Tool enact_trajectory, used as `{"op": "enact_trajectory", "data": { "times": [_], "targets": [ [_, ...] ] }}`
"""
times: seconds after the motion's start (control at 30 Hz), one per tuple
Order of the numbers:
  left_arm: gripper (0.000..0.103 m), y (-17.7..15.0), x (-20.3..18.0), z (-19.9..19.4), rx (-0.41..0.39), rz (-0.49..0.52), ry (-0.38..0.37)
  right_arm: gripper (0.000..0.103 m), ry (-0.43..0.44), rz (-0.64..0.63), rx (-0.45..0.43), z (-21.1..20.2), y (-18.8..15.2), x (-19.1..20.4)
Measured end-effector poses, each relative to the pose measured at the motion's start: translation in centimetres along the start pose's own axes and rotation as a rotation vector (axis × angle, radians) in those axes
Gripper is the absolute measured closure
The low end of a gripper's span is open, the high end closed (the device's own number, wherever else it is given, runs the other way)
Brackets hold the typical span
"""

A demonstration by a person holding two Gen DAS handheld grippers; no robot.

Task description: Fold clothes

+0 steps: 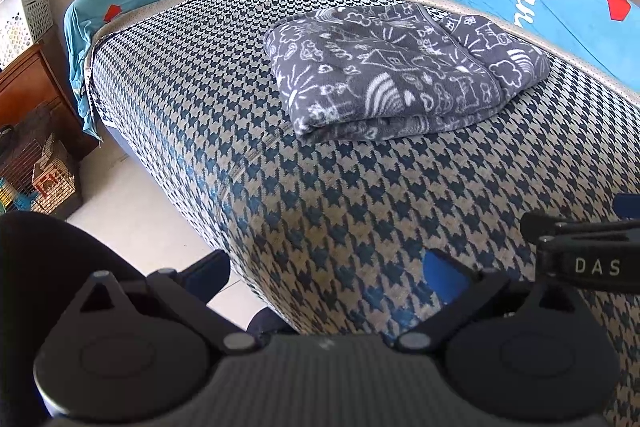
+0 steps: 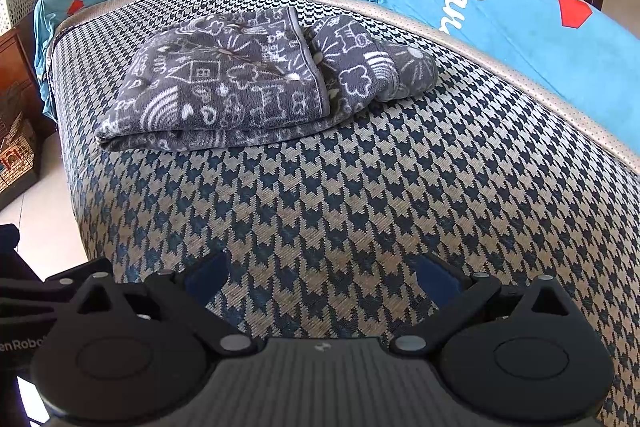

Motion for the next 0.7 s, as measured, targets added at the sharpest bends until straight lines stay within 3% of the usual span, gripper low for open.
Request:
{"op": "enact_trajectory", "data": {
  "times": [0.7],
  "targets": [
    [0.000,0.08,0.33,-0.39,-0.019,-0.012,-0.002,0.002,-0.015,-0.022,0.003,0.16,0.00,0.02]
  ]
}}
Point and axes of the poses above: each gripper's, at about its wrist camera, not at the fingertips, and z roughly the way its jaws point, x to its left, y to its top, the point moved 4 cm from there along z, roughly the way its jaws point, and after that the axes turned 3 degrees about x, right-handed, at the moved point
